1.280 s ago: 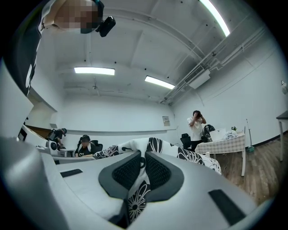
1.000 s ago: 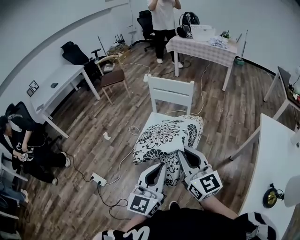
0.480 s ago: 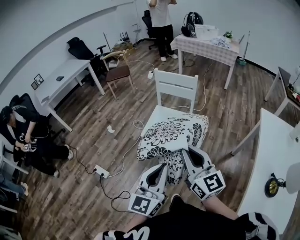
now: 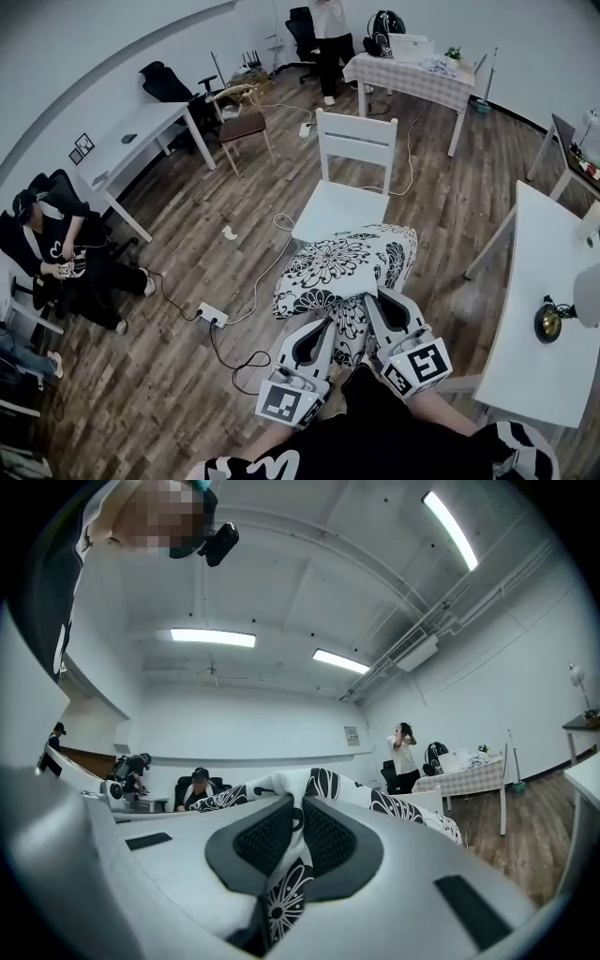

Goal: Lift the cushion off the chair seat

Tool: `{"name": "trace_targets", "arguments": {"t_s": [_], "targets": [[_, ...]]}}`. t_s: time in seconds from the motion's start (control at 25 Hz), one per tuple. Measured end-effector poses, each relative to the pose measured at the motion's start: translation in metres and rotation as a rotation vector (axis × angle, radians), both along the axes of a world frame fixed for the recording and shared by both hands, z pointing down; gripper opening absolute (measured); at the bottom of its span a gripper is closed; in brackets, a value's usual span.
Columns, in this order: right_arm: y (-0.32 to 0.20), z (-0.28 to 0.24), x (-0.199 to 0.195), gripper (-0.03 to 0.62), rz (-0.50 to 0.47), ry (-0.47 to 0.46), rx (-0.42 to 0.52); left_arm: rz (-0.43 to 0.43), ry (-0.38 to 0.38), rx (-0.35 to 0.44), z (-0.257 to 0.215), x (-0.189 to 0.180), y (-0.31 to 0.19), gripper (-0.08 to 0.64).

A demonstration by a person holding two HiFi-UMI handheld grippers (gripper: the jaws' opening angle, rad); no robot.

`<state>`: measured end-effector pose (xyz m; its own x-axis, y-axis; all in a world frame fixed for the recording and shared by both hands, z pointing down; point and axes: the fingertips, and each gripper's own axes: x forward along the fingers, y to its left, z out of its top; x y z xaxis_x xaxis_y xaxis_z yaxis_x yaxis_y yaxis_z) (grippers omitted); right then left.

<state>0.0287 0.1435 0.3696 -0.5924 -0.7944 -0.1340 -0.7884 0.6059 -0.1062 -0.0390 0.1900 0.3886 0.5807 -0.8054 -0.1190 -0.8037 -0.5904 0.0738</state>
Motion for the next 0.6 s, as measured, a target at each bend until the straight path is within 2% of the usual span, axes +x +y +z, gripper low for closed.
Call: {"name": "trace_targets", "arguments": {"t_s": [0.32, 0.6], "targets": [[0.073, -0.001, -0.006, 0.035, 0.023, 0.014, 0.014, 0.012, 0.025, 0.018, -0.008, -0.008, 0.064, 0.0], [0.088, -0.009, -0.007, 0.035, 0.026, 0.017, 0.017, 0.013, 0.037, 0.038, -0.018, -0.012, 0.076, 0.0]]}}
